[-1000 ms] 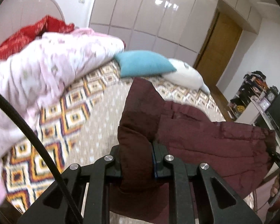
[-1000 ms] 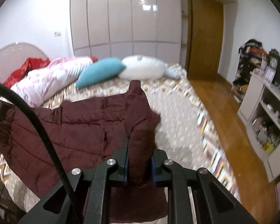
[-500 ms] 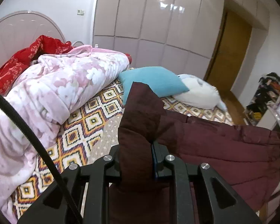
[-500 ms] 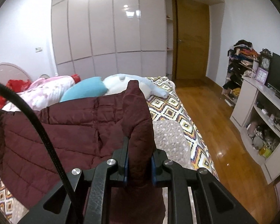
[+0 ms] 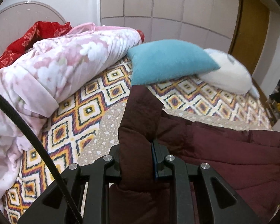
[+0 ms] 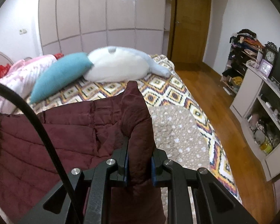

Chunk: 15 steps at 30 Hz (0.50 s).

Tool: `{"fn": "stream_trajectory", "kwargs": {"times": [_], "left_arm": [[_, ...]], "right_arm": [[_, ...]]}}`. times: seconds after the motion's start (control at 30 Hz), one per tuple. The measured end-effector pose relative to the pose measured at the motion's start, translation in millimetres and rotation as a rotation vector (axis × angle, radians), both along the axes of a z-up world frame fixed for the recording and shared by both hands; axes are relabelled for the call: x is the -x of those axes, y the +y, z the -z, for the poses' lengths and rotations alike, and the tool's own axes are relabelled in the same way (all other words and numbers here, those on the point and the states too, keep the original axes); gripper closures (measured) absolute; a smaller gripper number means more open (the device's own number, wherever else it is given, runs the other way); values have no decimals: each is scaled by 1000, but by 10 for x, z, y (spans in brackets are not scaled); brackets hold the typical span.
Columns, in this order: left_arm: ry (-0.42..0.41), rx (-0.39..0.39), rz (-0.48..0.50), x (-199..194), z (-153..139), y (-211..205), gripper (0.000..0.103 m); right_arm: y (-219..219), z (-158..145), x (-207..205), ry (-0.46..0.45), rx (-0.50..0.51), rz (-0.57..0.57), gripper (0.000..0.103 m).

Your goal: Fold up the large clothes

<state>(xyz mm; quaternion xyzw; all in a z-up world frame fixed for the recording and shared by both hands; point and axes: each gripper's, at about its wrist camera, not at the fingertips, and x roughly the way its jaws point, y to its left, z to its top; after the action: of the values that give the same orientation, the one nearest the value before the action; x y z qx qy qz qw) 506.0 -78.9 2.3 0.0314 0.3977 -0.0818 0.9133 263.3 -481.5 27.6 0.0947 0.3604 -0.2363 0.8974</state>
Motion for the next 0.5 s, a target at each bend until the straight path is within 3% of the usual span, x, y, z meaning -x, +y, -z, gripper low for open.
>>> {"fn": "stream_trajectory", "kwargs": {"times": [0.23, 0.5], "left_arm": [[13, -49, -13, -314, 380, -185, 79], [31, -102, -43, -537, 818, -264, 68]], "right_arm": [[-255, 417, -355, 66, -5, 65, 85], [-392, 992, -605, 150, -30, 93, 84]]}}
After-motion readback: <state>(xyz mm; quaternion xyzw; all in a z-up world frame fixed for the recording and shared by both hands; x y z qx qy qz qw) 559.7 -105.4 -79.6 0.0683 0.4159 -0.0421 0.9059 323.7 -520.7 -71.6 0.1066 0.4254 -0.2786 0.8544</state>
